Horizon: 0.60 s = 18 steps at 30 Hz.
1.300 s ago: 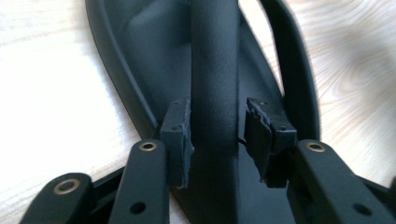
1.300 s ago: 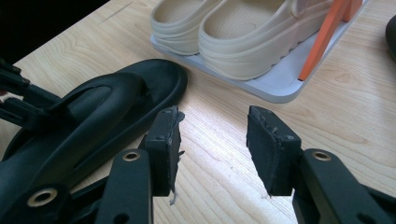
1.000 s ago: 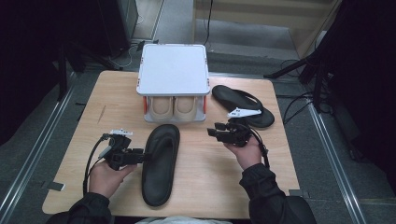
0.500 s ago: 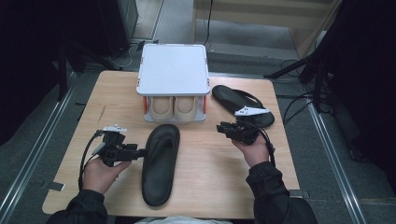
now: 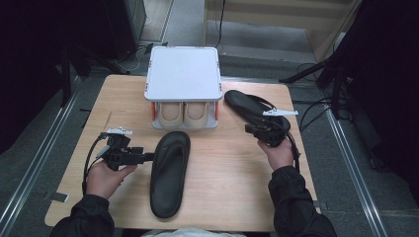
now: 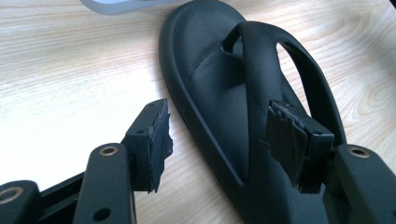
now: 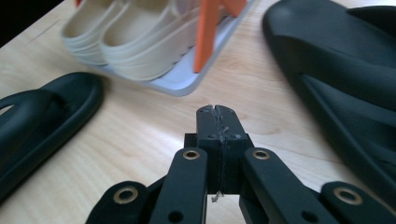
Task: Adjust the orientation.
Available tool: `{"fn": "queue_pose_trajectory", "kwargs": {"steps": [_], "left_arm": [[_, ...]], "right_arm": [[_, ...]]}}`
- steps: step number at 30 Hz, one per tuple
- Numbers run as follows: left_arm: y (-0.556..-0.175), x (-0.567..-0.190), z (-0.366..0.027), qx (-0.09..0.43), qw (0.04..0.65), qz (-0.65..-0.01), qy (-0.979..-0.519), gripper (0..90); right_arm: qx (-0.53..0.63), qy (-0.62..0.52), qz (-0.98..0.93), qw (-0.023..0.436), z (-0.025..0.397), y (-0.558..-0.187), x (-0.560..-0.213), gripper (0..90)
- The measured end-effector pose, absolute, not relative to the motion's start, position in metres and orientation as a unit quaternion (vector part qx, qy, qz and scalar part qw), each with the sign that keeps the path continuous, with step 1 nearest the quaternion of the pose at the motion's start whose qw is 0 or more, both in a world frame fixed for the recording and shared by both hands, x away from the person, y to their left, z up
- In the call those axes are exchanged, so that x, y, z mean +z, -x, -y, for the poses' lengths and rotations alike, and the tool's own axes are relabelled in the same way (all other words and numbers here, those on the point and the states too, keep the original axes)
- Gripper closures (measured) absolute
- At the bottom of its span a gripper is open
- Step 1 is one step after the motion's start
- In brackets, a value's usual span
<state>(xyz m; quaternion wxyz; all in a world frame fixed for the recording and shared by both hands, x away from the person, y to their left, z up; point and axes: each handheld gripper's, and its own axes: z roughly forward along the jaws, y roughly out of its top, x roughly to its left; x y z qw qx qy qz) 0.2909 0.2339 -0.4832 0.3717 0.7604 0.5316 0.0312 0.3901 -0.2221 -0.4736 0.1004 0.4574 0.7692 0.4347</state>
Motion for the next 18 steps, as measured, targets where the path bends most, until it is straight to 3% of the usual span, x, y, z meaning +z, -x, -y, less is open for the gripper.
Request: {"fn": "queue_pose_trajectory", "kwargs": {"steps": [10, 18], "left_arm": [[-0.297, -0.483, -0.237, 0.032, 0.375, -0.528, -0.761, 40.9], [-0.296, -0.482, -0.234, 0.032, 0.377, -0.517, -0.767, 41.4]], "right_arm": [[0.403, -0.476, -0.772, 0.125, 0.235, -0.41, -0.488, 90.0], [0.4, -0.493, -0.763, 0.117, 0.239, -0.431, -0.497, 90.0]]}}
